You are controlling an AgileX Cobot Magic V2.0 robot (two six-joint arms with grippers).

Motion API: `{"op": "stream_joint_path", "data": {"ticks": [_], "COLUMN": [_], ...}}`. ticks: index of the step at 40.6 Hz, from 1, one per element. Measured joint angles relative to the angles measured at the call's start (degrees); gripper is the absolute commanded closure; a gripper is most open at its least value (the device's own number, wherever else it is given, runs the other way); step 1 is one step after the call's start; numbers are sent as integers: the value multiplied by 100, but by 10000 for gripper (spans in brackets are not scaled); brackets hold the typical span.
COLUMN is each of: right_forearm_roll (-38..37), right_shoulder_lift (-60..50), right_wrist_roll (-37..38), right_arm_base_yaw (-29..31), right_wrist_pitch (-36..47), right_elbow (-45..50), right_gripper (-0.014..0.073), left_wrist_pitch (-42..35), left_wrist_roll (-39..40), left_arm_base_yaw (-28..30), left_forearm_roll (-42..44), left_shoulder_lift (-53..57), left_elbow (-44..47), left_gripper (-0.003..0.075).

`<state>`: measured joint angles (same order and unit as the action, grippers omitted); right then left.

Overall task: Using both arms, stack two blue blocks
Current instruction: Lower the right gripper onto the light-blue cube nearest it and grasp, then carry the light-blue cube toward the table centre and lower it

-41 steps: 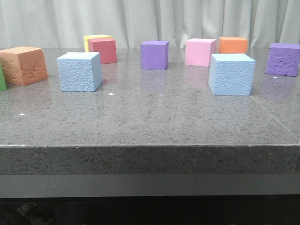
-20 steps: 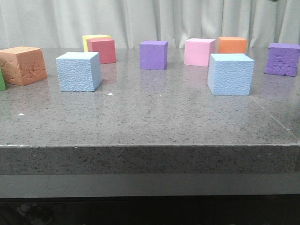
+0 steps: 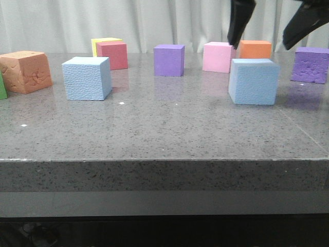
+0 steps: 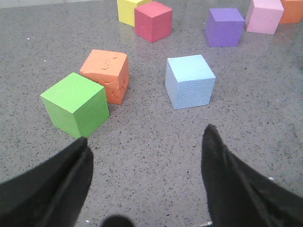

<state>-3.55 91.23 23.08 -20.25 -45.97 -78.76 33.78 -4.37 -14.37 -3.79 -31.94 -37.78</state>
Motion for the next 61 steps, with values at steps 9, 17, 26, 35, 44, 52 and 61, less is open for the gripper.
{"op": "stream_joint_path", "data": {"ticks": [9,17,26,35,44,52,61], "right_forearm_roll": [-524,-611,-498,-264,77,1206,1962], "right_shoulder_lift": [667,998,1110,1051,916,1068,1611], "right_wrist_roll": [443,650,689,615,-1268,-4113,-6735], "right_arm_base_yaw": [0,0,0,0,-9,-9,-315], "right_wrist_pitch": [-49,-49,-86,-111,-613,-1090,-1662], "right_elbow": [-378,-388,-388,-412,-974,-1682,-2333], "right_gripper": [-39,-39,168,230,230,232,232], "left_wrist_pitch": [0,-3,-25,-36,-36,-36,-60], "left_wrist_roll": [0,0,0,0,0,-3,-3], "left_arm_base_yaw": [0,0,0,0,0,0,0], "left_forearm_roll": [12,23,22,22,22,22,22], "left_shoulder_lift": [0,0,0,0,0,0,0], "left_elbow": [0,0,0,0,0,0,0], "left_gripper": [250,250,250,250,250,250,251]}}
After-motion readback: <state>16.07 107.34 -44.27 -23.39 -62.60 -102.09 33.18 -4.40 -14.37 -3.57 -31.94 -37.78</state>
